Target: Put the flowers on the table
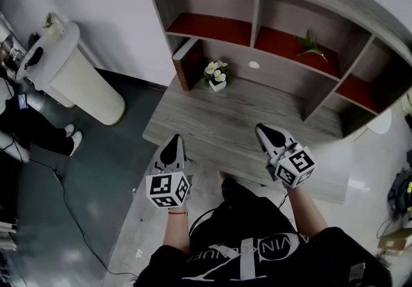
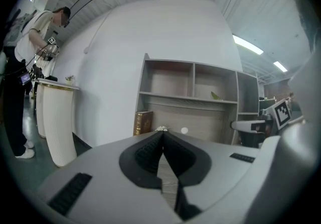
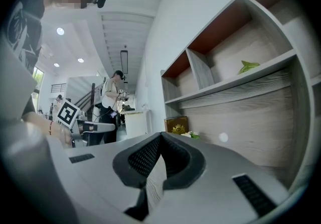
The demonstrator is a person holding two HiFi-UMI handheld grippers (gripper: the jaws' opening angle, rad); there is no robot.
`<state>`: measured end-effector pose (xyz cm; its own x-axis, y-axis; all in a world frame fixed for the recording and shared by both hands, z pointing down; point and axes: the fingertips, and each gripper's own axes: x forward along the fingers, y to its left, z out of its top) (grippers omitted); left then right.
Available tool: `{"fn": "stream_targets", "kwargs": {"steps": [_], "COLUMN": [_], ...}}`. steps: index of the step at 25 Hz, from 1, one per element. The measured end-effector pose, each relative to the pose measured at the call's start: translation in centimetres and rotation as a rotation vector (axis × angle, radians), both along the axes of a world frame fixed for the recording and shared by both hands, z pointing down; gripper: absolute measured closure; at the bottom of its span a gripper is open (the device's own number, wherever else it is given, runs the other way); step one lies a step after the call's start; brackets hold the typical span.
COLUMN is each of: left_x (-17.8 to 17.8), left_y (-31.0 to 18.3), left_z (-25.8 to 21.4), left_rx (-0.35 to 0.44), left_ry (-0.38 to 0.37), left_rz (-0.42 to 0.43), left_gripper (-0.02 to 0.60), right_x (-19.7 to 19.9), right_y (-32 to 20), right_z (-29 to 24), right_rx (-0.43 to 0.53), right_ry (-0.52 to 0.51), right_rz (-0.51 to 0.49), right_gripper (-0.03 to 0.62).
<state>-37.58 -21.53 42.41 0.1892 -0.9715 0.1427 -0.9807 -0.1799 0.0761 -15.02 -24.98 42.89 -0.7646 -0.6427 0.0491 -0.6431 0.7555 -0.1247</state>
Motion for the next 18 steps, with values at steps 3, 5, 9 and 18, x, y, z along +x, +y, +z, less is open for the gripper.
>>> {"fn": "stream_targets", "kwargs": {"steps": [3,5,9,18], "left_x": [-0.1,-0.1,-0.2,0.0], "left_y": [0.3,0.4,0.7,1.2], "left_z": [-0.1,-0.3,-0.8,-1.6], "left_rx": [0.01,0.019,0.042,0.109], "left_ry": [-0.003,-0.006,-0.009,-0.023], "left_rz": [-0.005,-0.009,-0.015,-0.005], "left_gripper": [0.578,0.578,0.578,0.578], "right_x": [0.1,0.1,0.2,0.6], "right_y": [0.2,0.3,0.5,0.6], "right_z": [0.0,-0.1,-0.2,-1.4], "right_rx": [0.004,0.005,0.004,0.036], "right_ry": [-0.002,-0.002,0.002,-0.049], "right_rz": [0.0,0.002,0.003,0.03], "right_gripper": [0.585,0.585,0.585,0.585]}}
